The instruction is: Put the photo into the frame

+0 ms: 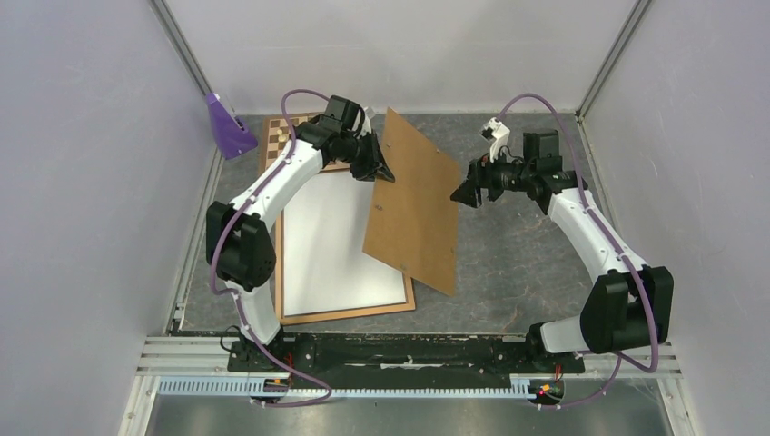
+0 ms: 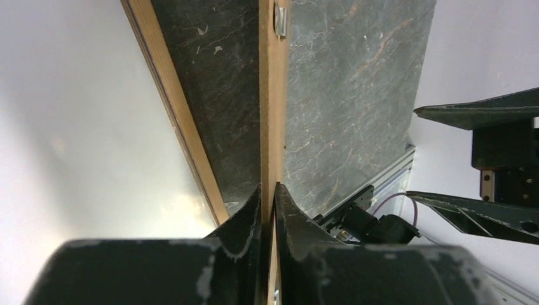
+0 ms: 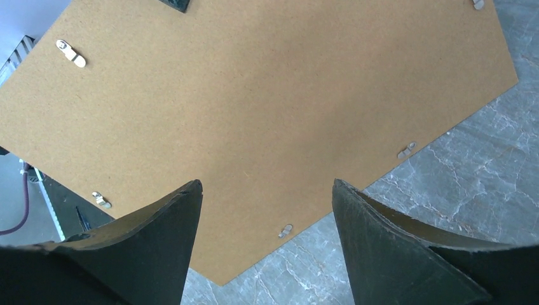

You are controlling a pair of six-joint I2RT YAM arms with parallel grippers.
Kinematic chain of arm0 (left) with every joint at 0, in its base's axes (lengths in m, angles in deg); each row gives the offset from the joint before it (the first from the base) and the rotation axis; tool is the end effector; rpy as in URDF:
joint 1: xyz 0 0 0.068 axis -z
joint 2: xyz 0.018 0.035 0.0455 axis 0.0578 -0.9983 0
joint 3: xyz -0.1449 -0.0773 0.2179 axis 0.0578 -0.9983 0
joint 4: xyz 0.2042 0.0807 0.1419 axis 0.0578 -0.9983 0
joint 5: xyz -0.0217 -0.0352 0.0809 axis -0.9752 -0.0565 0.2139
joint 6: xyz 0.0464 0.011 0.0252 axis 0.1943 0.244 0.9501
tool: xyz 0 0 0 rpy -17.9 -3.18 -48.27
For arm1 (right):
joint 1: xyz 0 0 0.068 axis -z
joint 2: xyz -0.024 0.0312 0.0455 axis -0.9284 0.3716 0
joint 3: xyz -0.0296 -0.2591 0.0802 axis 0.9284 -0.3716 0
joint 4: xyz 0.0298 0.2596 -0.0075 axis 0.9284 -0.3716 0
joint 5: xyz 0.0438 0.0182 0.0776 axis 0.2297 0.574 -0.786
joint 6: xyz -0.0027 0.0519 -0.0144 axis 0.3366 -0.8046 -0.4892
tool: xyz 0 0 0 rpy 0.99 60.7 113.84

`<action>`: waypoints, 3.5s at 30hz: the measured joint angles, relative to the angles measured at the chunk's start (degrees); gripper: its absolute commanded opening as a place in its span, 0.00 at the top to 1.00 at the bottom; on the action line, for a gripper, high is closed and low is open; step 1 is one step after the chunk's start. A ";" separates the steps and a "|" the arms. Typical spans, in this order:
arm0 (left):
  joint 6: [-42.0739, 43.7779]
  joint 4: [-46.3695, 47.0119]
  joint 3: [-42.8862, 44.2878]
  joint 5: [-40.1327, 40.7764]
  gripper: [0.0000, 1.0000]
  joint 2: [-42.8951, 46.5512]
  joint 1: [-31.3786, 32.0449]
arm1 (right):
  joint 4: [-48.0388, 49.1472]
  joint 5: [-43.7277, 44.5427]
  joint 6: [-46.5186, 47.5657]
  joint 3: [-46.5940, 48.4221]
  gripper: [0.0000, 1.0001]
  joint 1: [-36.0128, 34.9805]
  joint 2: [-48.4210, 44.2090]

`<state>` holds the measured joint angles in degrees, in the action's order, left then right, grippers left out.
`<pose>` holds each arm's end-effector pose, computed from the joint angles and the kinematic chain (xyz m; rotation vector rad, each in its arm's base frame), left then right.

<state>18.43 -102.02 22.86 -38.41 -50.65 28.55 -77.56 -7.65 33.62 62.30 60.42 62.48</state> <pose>0.3642 -0.1883 0.3113 -0.0275 2.6304 -0.9541 0.2972 0.0661 0.3023 -0.6927 2.0460 0.8889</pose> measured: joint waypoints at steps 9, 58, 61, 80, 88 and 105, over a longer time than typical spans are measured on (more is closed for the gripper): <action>-1.05 8.48 -6.08 -7.96 0.98 0.13 -2.27 | 2.43 -1.22 0.00 -4.59 0.23 1.92 -1.57; -3.78 35.39 -43.17 -46.53 0.98 26.56 -41.05 | 12.37 9.07 -0.07 -12.70 0.26 -4.59 -5.64; 10.05 18.38 -37.22 -48.33 0.98 25.75 -45.42 | 14.51 14.97 -0.11 -12.83 0.27 -10.08 -5.35; 73.66 -41.29 -19.23 -46.88 0.98 12.90 -59.23 | 25.07 36.20 -9.79 -2.91 0.31 -25.31 19.37; 74.88 -42.45 -19.26 -46.88 0.98 13.53 -59.19 | 25.62 38.77 -13.00 3.74 0.35 -26.38 26.12; 74.97 -43.10 -19.23 -46.88 0.98 13.90 -59.19 | 25.55 38.91 -16.20 5.09 0.47 -26.43 31.45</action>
<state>93.40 -145.13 3.63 -85.29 -36.75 -30.64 -52.01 31.26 17.42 67.39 33.99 93.93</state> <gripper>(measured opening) 0.052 0.536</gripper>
